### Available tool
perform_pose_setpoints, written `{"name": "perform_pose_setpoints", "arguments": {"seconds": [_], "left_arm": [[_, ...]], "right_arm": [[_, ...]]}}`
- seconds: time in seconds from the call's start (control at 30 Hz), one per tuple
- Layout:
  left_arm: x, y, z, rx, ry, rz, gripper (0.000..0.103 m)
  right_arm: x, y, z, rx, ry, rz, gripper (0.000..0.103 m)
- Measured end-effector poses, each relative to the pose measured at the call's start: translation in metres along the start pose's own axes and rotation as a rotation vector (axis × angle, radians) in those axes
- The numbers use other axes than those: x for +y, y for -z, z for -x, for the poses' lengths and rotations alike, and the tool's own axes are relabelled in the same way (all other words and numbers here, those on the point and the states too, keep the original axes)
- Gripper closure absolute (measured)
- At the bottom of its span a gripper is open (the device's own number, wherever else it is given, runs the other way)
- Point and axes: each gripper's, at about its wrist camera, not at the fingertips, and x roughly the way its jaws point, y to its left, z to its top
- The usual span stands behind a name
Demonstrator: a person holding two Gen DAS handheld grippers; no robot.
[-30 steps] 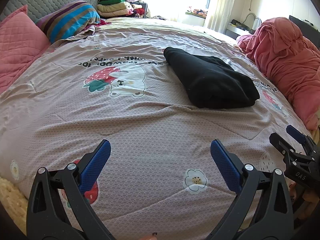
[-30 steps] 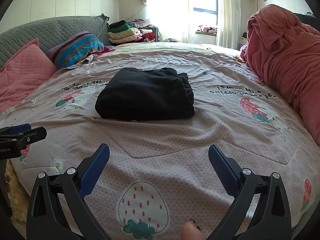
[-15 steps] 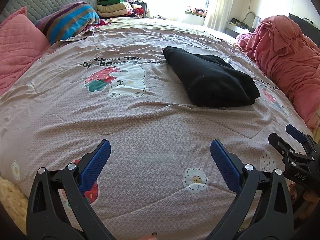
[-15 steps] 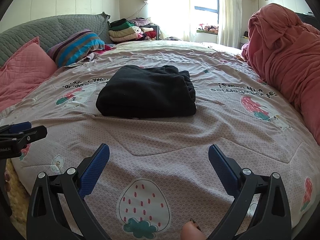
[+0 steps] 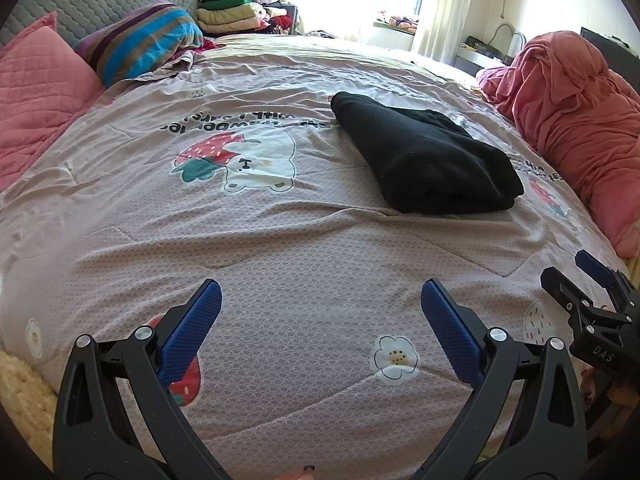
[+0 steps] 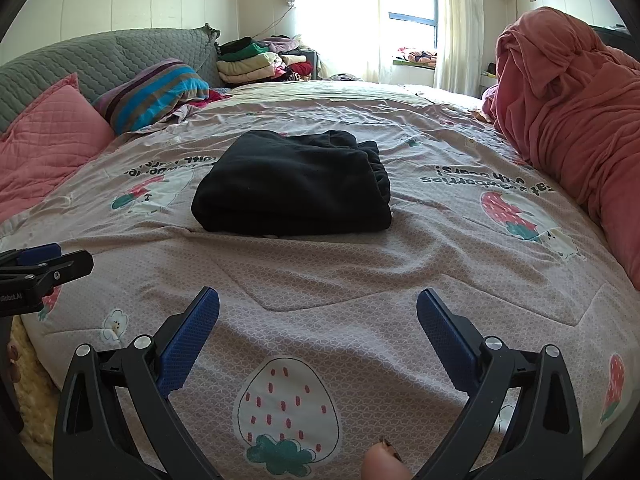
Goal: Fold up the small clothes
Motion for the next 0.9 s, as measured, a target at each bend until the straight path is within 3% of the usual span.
{"name": "perform_pose_setpoints", "arguments": {"seconds": [0.33, 0.43, 0.53, 0.63, 0.77, 0.87, 0.9], "left_arm": [[0.0, 0.001, -0.001, 0.002, 0.008, 0.007, 0.009], [0.004, 0.003, -0.001, 0.004, -0.02, 0.024, 0.009], [0.025, 0.001, -0.003, 0.01, -0.077, 0.084, 0.009], [0.058, -0.007, -0.003, 0.005, -0.098, 0.173, 0.009], [0.138, -0.032, -0.001, -0.021, -0.244, 0.325, 0.009], [0.216, -0.054, 0.004, -0.044, -0.408, 0.444, 0.009], [0.239, -0.06, 0.006, -0.051, -0.461, 0.483, 0.009]], "right_arm": [[-0.01, 0.003, 0.0, 0.018, 0.03, -0.029, 0.005], [-0.029, 0.005, 0.004, 0.026, 0.11, -0.089, 0.005], [-0.076, 0.01, 0.024, -0.024, 0.291, -0.225, 0.005], [-0.144, 0.022, 0.046, -0.013, 0.474, -0.42, 0.005], [-0.246, 0.06, 0.085, 0.042, 0.794, -0.661, 0.005], [-0.326, 0.112, 0.13, 0.109, 1.112, -0.855, 0.005], [-0.343, 0.125, 0.14, 0.132, 1.157, -0.907, 0.005]]}}
